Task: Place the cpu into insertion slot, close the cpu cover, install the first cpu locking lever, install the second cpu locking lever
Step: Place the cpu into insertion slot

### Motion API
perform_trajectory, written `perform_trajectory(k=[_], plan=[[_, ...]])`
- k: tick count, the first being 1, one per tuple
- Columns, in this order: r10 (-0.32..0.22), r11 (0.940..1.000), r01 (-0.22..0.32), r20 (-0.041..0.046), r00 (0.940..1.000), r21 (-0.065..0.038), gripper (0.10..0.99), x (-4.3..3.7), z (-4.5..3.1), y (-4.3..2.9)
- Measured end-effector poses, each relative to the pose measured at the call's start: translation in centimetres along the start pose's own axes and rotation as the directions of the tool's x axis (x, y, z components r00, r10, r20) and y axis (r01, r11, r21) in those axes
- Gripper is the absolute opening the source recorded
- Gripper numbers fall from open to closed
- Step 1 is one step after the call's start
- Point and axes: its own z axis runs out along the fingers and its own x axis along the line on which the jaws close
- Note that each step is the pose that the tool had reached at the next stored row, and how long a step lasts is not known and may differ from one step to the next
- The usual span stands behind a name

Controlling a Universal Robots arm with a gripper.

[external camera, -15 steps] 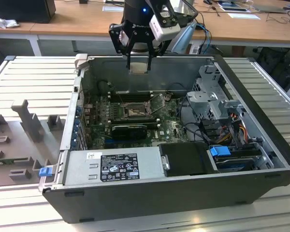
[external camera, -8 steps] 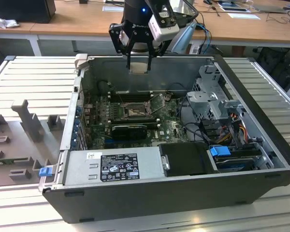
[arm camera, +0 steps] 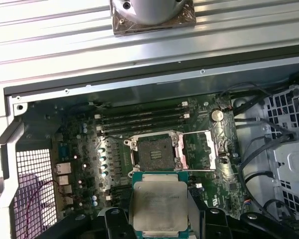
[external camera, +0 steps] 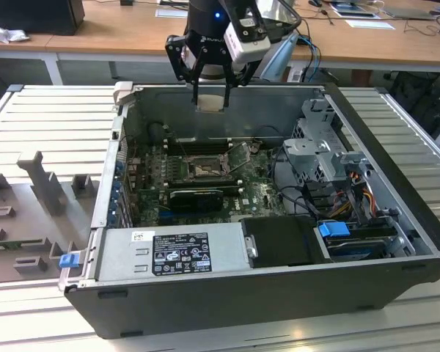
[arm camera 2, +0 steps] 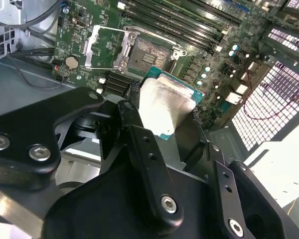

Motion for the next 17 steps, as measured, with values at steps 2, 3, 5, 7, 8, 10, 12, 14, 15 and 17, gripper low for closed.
perform_trajectory(k=[2,3,5,7,8,10,12,14,15,17], plan=[[0.005,1.0000,-0.005,0.0004,1.0000,0.000,0.529,0.00,0.00,0.00],[0.008,1.0000,-0.008,0.0007,1.0000,0.000,0.529,0.00,0.00,0.00],[0.012,0.9999,-0.012,0.0011,0.9999,0.000,0.529,0.00,0.00,0.00],[0.019,0.9998,-0.019,0.0018,0.9998,0.000,0.529,0.00,0.00,0.00],[0.023,0.9997,-0.023,0.0021,0.9997,0.000,0.529,0.00,0.00,0.00],[0.029,0.9996,-0.029,0.0026,0.9996,-0.001,0.529,0.00,0.00,0.00],[0.033,0.9995,-0.033,0.0030,0.9995,-0.001,0.529,0.00,0.00,0.00],[0.038,0.9993,-0.038,0.0034,0.9993,-0.001,0.529,0.00,0.00,0.00],[0.041,0.9991,-0.041,0.0037,0.9991,-0.001,0.529,0.00,0.00,0.00],[0.050,0.9988,-0.050,0.0045,0.9988,-0.001,0.529,0.00,0.01,0.00]])
